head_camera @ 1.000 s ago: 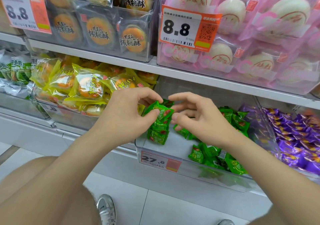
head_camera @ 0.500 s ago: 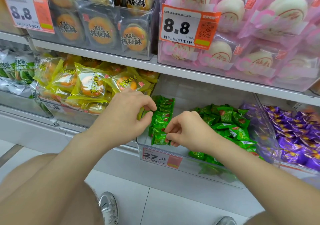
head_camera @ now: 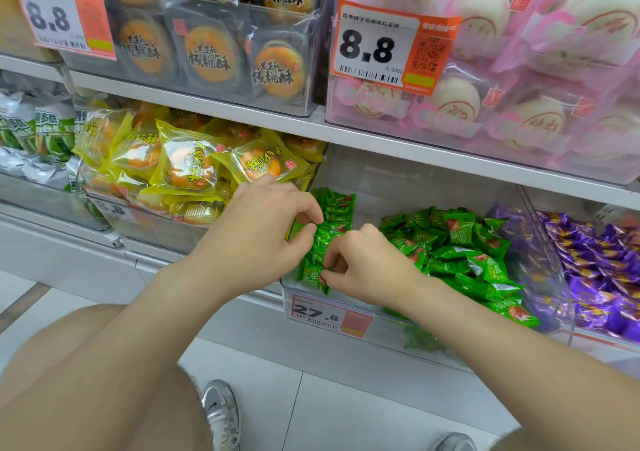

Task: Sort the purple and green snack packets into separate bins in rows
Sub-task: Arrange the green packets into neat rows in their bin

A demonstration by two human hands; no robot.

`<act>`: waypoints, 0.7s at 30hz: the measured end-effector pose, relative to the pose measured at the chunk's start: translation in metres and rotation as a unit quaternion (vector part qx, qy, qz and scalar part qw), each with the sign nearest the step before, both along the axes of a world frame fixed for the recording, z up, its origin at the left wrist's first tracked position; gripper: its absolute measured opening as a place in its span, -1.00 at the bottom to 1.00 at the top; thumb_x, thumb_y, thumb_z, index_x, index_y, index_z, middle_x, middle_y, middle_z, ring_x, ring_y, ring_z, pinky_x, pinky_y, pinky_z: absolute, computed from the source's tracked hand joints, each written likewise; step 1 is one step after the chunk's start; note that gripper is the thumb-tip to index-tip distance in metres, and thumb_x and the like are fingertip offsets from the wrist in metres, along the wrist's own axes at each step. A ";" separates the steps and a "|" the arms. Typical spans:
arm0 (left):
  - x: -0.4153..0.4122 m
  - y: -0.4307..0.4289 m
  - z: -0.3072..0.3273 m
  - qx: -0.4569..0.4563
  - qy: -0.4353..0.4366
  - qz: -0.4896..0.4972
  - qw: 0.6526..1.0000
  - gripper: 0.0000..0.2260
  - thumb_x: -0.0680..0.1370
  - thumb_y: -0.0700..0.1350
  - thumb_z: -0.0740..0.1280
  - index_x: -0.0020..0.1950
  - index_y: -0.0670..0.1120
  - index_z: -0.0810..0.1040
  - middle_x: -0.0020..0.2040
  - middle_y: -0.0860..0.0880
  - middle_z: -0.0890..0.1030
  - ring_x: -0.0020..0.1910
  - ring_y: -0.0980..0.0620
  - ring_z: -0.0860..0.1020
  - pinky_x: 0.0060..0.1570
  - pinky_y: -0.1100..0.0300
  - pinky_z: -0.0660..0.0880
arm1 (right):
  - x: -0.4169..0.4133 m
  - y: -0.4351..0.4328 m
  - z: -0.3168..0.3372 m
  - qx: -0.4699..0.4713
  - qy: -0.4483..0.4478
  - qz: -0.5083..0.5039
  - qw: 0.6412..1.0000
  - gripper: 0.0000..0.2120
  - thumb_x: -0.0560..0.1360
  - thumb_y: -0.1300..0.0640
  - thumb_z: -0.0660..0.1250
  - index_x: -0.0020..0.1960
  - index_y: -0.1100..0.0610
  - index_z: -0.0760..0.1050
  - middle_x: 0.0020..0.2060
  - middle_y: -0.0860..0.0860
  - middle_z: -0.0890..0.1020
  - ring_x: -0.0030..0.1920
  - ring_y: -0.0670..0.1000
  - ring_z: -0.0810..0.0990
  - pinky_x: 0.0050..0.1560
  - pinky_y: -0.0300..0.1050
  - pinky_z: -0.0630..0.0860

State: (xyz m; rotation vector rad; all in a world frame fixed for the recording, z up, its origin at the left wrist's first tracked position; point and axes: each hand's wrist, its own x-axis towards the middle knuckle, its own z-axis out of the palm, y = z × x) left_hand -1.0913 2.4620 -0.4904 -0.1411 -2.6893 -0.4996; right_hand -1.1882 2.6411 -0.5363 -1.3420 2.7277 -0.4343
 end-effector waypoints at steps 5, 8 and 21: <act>0.000 0.000 -0.001 0.001 0.003 0.000 1.000 -0.85 0.58 0.05 0.32 0.07 0.18 0.67 -0.11 0.20 0.61 -0.02 0.07 0.43 0.08 -0.06 0.46 | 0.000 0.002 -0.002 0.004 0.010 0.001 1.000 -0.88 0.47 0.03 0.46 -0.07 0.05 0.71 -0.31 -0.06 0.69 -0.19 -0.01 0.66 -0.07 -0.01 0.67; 0.001 0.001 -0.001 -0.001 0.006 0.002 1.000 -0.88 0.59 0.01 0.37 0.08 0.18 0.67 -0.11 0.21 0.60 -0.01 0.08 0.41 0.08 -0.03 0.42 | 0.000 0.003 -0.003 0.006 0.010 -0.001 1.000 -0.87 0.48 0.01 0.46 -0.05 0.05 0.71 -0.28 -0.06 0.70 -0.18 -0.01 0.65 -0.05 0.00 0.67; 0.000 0.001 -0.004 -0.001 0.021 -0.008 1.000 -0.88 0.59 0.00 0.35 0.05 0.18 0.66 -0.10 0.20 0.62 0.01 0.05 0.43 0.06 -0.01 0.38 | -0.034 0.035 0.030 -0.056 0.066 -0.076 0.993 -0.89 0.50 0.09 0.38 -0.11 0.00 0.70 -0.30 -0.13 0.69 -0.24 -0.10 0.67 0.19 -0.14 0.53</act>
